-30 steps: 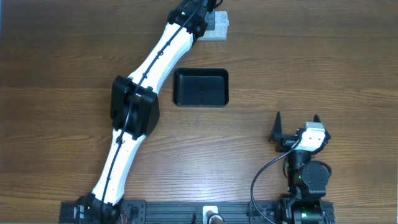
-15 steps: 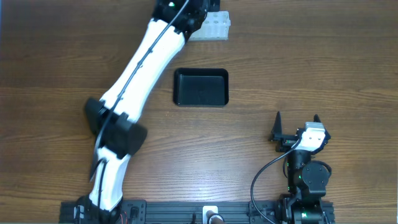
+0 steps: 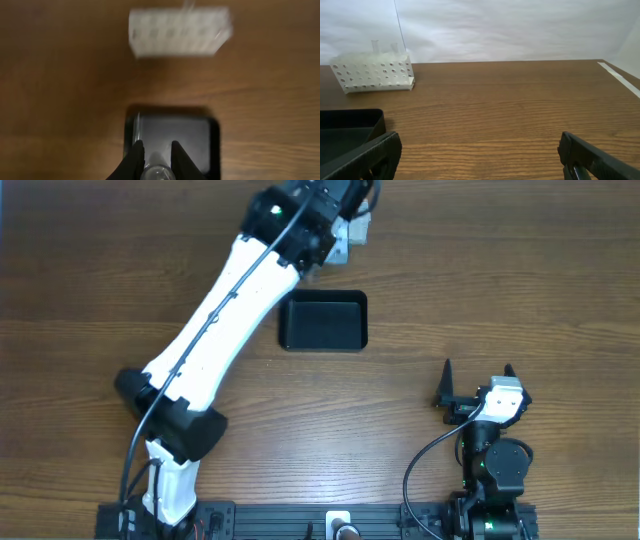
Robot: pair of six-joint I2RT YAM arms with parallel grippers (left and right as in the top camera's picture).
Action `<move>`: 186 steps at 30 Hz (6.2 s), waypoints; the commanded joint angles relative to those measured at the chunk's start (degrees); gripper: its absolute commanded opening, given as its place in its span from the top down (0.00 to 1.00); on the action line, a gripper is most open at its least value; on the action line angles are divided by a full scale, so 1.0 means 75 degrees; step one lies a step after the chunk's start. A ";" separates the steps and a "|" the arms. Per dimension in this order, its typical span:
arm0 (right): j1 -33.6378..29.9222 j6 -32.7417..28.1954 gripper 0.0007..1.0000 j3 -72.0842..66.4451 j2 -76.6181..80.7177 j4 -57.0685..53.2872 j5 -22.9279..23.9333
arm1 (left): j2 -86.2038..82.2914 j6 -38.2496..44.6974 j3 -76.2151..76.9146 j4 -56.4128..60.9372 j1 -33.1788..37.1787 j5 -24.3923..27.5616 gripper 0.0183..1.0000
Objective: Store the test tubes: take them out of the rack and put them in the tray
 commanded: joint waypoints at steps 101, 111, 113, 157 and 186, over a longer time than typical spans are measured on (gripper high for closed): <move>-0.0058 0.0015 0.01 -0.0047 -0.0070 -0.0029 -0.0035 | -1.3053 0.3395 -1.5291 1.0928 0.3987 0.2675 0.04; -0.0058 0.0015 0.01 -0.0047 -0.0070 -0.0029 -0.0035 | -1.5239 0.3826 -1.6836 1.0634 0.4488 0.3351 0.00; -0.0058 0.0015 0.01 -0.0047 -0.0070 -0.0029 -0.0032 | -1.5469 0.3908 -1.7043 1.0550 0.4488 0.3360 0.00; -0.0058 0.0015 0.01 -0.0047 -0.0070 -0.0029 -0.0035 | -1.5891 0.4164 -1.7684 0.9550 0.4488 0.3433 0.00; -0.0055 0.0306 0.01 0.0813 0.2626 0.2591 0.0163 | -1.5891 0.4164 -1.7684 0.9550 0.4488 0.3433 0.00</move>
